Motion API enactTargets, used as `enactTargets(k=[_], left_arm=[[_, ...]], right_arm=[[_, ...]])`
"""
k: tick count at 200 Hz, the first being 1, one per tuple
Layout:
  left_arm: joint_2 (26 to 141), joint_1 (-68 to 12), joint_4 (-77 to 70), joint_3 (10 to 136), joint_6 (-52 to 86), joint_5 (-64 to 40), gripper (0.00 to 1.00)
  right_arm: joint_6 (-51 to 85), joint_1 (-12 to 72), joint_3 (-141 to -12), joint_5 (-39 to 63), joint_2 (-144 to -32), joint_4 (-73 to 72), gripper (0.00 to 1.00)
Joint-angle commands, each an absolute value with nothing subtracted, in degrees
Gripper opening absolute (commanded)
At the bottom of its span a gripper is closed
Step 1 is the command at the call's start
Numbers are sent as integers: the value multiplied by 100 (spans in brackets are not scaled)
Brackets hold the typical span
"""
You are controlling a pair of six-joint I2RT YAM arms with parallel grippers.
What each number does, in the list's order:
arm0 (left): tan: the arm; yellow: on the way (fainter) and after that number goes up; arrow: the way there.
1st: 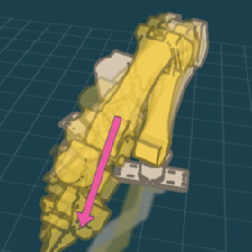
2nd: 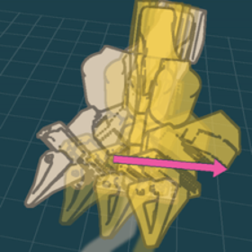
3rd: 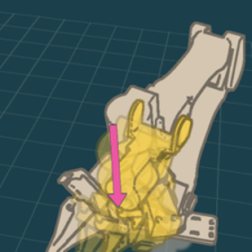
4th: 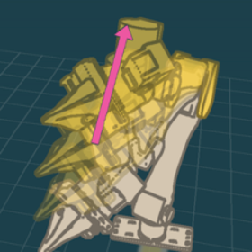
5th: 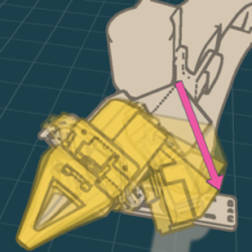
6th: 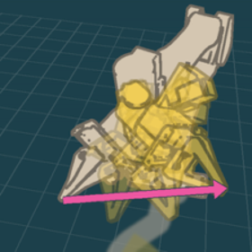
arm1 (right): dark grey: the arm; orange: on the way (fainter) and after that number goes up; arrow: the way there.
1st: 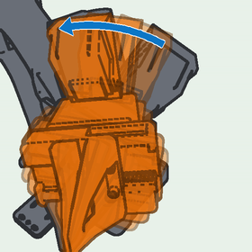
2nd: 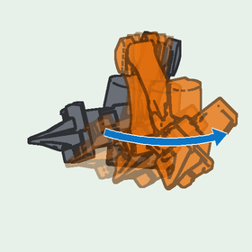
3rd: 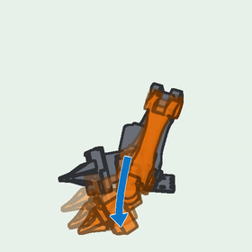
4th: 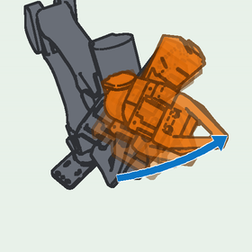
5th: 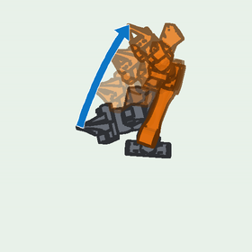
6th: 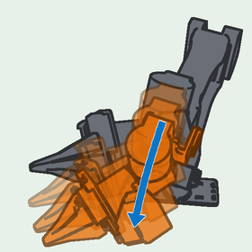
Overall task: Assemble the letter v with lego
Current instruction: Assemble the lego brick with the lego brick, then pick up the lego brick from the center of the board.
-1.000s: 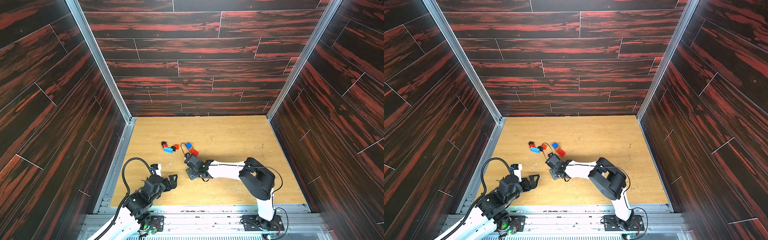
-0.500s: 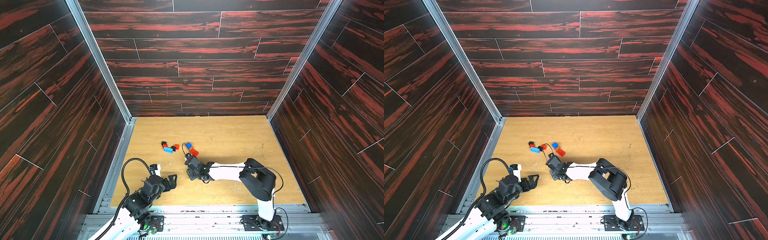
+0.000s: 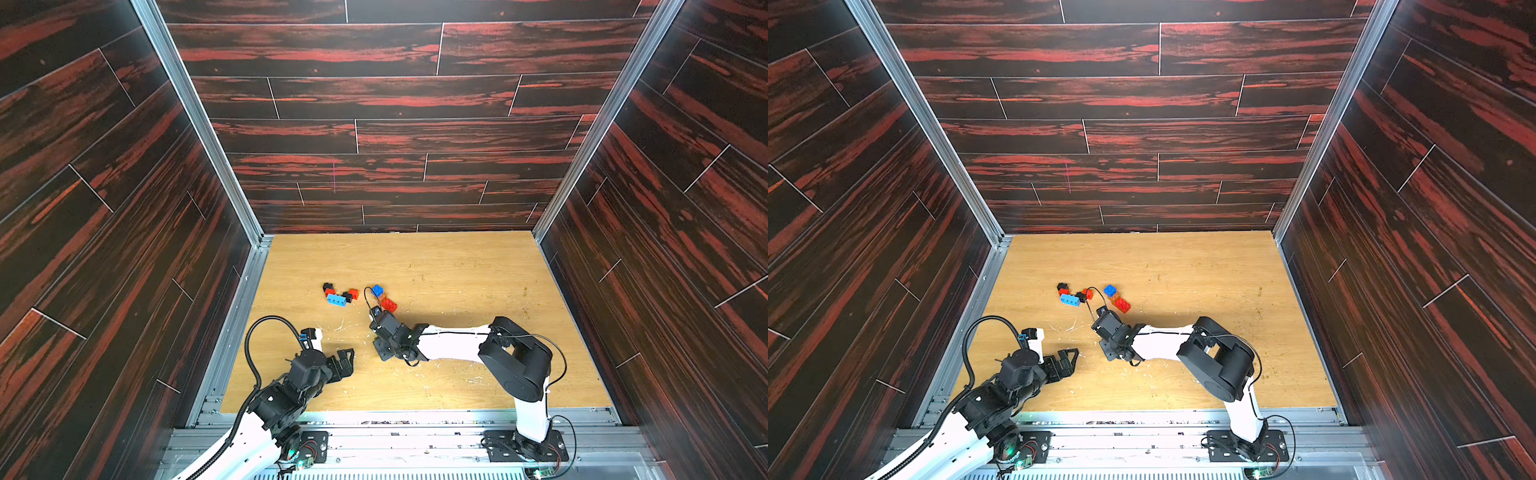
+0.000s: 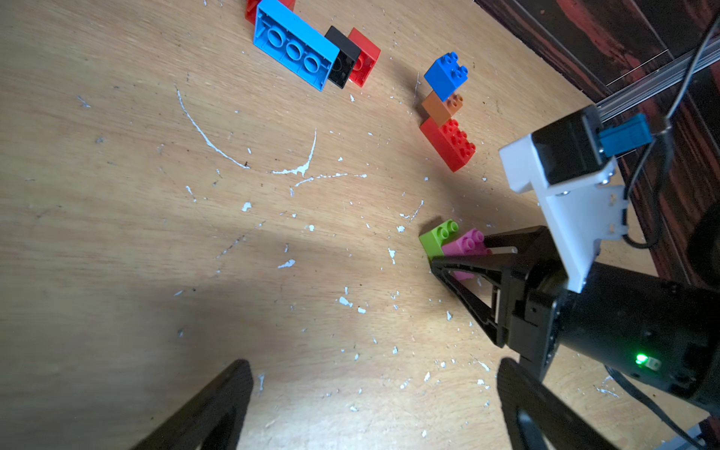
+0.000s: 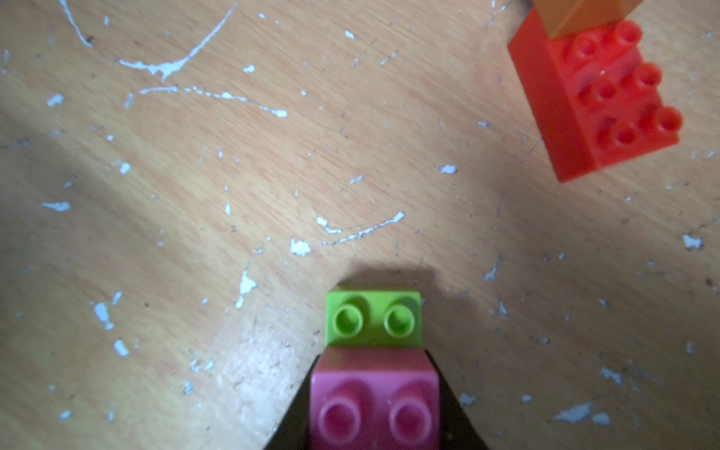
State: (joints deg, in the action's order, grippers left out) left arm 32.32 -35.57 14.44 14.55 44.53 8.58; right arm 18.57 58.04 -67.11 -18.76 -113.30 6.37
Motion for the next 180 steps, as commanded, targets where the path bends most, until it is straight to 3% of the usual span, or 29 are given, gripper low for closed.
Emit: enactTargets(k=[1, 62, 129, 180], left_arm=[[3529, -3524, 1021, 1432, 4378, 973, 100], [4493, -3231, 393, 1775, 4032, 1016, 100], [6283, -2507, -454, 2588, 3306, -431, 100], [7207, -2144, -1038, 3032, 3102, -1642, 100]], right_arm=[[1728, 5513, -6602, -1619, -11577, 1042, 2], [1136, 5055, -6846, -1562, -10999, 1270, 0], [315, 4448, -7432, -1388, -10682, 1661, 0], [23, 4285, -8028, -1152, -11181, 1908, 0]])
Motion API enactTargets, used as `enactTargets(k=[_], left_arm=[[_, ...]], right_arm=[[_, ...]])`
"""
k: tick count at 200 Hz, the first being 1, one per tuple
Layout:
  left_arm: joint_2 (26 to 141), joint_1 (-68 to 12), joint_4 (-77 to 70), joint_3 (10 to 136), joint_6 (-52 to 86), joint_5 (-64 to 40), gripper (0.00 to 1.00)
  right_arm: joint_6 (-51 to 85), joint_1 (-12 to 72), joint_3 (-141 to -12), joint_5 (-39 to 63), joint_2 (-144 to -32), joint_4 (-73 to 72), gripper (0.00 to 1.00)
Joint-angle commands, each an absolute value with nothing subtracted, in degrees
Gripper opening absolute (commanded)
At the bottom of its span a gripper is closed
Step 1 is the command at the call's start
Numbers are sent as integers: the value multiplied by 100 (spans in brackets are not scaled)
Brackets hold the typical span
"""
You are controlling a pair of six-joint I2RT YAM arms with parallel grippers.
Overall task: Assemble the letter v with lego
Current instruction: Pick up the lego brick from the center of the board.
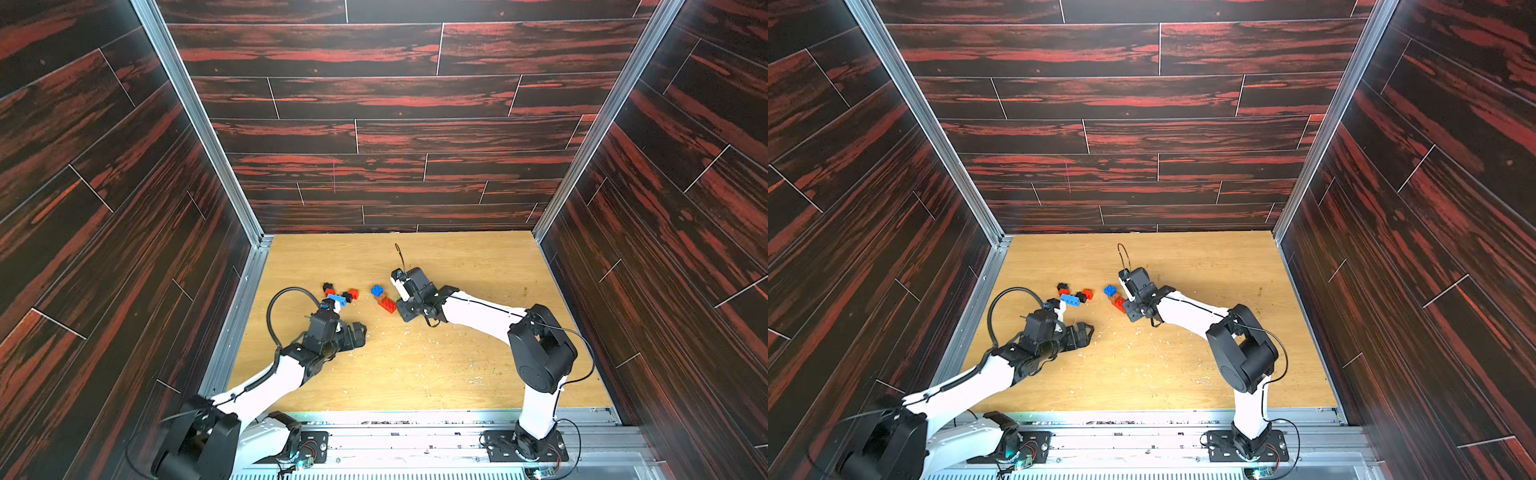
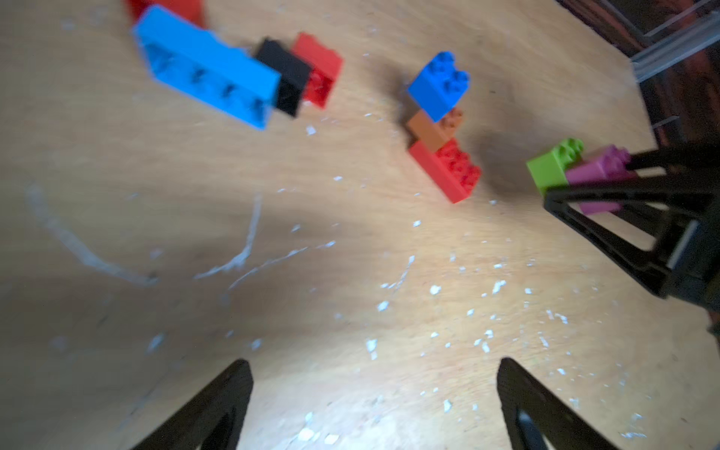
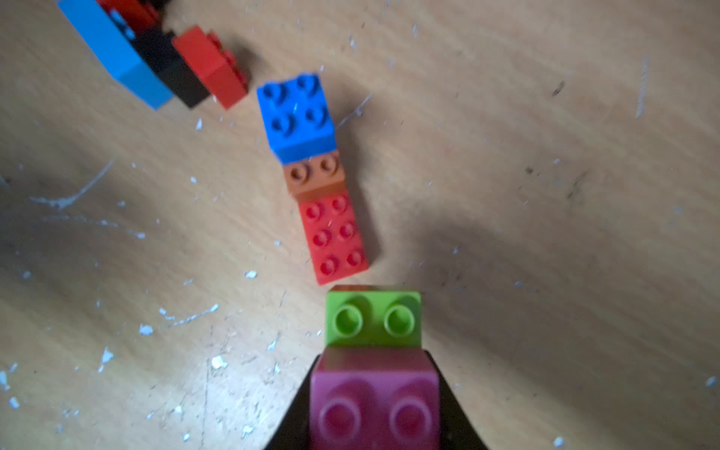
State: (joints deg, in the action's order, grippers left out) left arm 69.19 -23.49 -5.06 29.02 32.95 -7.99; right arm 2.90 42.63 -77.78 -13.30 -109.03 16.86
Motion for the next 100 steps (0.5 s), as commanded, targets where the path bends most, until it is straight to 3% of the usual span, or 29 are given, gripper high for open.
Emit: enactTargets(k=[1, 100], left_arm=[[7224, -2136, -1059, 3032, 3107, -1674, 100], [7629, -1880, -1317, 3085, 3085, -2016, 100]], right_arm=[[16, 4287, -8035, -1152, -11185, 1903, 0], [-154, 4268, -8534, -1062, -11864, 1996, 0]])
